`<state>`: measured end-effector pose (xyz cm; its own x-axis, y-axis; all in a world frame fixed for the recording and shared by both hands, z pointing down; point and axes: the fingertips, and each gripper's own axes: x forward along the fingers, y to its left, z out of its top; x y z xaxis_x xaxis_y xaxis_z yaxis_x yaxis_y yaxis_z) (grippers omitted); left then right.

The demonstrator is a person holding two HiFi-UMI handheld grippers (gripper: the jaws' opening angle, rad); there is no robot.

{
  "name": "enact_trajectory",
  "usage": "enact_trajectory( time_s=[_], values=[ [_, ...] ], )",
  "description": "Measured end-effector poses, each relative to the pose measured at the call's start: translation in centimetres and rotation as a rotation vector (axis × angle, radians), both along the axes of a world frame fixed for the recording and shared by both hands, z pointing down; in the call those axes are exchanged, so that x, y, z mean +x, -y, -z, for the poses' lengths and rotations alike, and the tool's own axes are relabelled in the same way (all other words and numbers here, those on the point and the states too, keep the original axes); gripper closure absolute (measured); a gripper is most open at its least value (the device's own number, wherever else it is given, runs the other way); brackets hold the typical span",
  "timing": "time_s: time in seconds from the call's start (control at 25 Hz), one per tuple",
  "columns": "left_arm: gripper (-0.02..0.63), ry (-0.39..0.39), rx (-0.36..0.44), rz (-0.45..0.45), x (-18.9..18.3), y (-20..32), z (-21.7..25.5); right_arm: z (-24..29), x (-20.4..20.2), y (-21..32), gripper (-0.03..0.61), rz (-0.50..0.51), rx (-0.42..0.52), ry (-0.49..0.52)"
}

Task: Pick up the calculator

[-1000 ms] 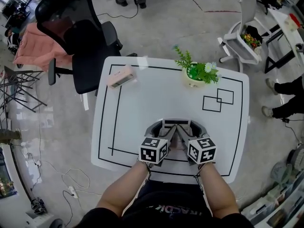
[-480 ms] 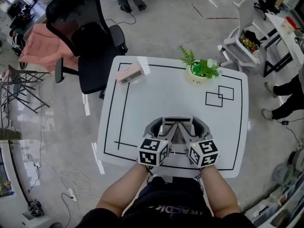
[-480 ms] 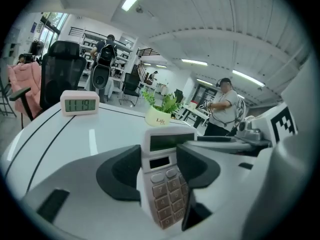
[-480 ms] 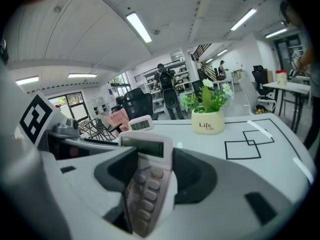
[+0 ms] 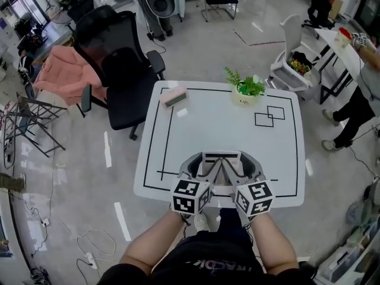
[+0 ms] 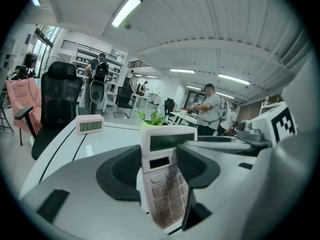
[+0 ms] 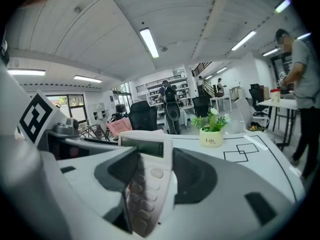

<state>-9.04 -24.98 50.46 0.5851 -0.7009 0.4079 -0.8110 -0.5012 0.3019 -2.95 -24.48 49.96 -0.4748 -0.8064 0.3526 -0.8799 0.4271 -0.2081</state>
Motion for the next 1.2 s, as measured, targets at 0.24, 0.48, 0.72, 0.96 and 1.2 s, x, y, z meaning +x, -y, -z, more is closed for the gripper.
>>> enact_trajectory(
  time_s=[0.24, 0.48, 0.72, 0.96, 1.2],
  values=[
    [0.391, -0.014, 0.062, -0.060, 0.1, -4.7, 3.2, 3.2, 0.0, -5.1, 0.360, -0.054, 0.061, -0.017],
    [0.391, -0.046, 0.086, -0.102, 1.6, -8.2, 4.9, 5.1, 1.5, -8.9, 0.360, -0.102, 0.088, -0.046],
    [0.391, -0.087, 0.086, -0.128, 5.1, -11.3, 5.5, 6.0, 4.9, -12.2, 0.360, -0.122, 0.090, -0.088],
    [0.391, -0.061, 0.083, -0.101, 8.0, -14.9, 5.2, 5.5, 7.9, -15.6, 0.360, -0.095, 0.091, -0.065],
    [0.391, -0.010, 0.076, -0.024, 9.9, -20.4, 5.4, 5.5, 9.9, -20.6, 0.360, -0.019, 0.092, -0.013]
  ],
)
